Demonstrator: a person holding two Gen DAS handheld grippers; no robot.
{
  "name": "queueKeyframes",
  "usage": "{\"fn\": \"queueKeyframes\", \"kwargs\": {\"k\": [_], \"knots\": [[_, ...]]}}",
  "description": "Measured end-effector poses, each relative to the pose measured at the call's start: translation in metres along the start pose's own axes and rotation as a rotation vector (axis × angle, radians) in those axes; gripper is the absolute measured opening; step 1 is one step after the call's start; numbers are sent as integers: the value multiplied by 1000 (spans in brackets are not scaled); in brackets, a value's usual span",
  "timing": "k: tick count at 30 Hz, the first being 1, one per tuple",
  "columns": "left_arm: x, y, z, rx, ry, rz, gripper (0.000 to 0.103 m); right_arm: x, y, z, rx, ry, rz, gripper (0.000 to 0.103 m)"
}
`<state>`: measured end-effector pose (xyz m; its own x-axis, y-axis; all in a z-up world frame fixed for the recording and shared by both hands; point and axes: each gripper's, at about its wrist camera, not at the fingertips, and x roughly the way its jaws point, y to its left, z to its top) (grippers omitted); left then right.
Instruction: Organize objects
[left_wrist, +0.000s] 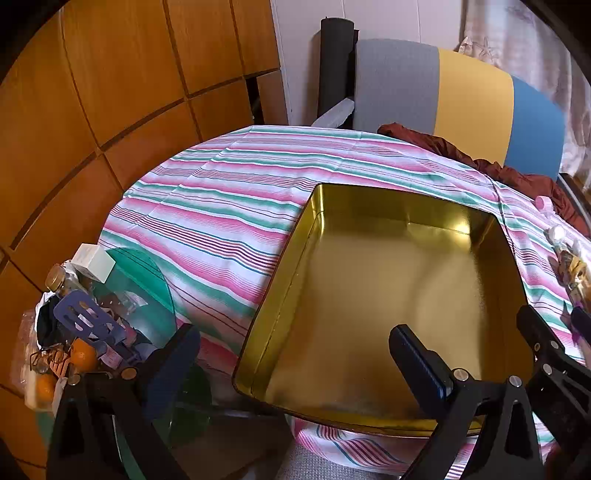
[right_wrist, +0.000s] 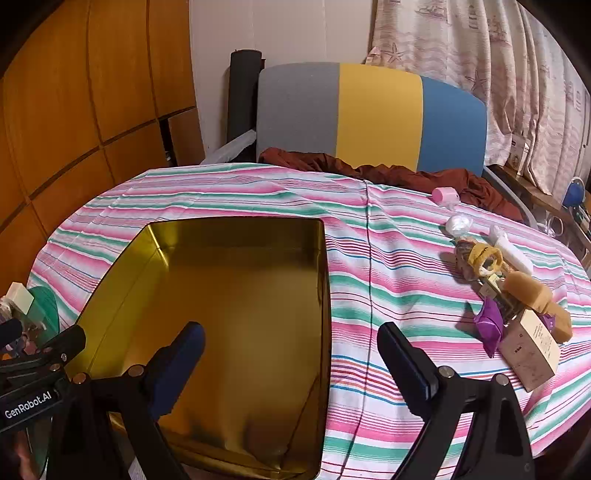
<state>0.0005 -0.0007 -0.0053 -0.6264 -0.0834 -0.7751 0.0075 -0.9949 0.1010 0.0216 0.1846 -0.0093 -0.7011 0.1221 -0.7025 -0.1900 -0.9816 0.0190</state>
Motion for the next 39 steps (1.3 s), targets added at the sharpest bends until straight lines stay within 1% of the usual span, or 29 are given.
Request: {"fn": "queueKeyframes", "kwargs": {"k": [20,25,32,39], "knots": [[2,-6,-2,16,7,14,103,2,-7,-2,17,-3,25,96],[2,-7,-3,13,6,14,103,0,-8,-2,19,-15,32,96],[1,-13,-2,20,-13,6,103,-7,-14,-2,37,-39,59,96],[-3,-14,-2,25,-33,13,103,-9,-15,0,31,-45,67,96]]}}
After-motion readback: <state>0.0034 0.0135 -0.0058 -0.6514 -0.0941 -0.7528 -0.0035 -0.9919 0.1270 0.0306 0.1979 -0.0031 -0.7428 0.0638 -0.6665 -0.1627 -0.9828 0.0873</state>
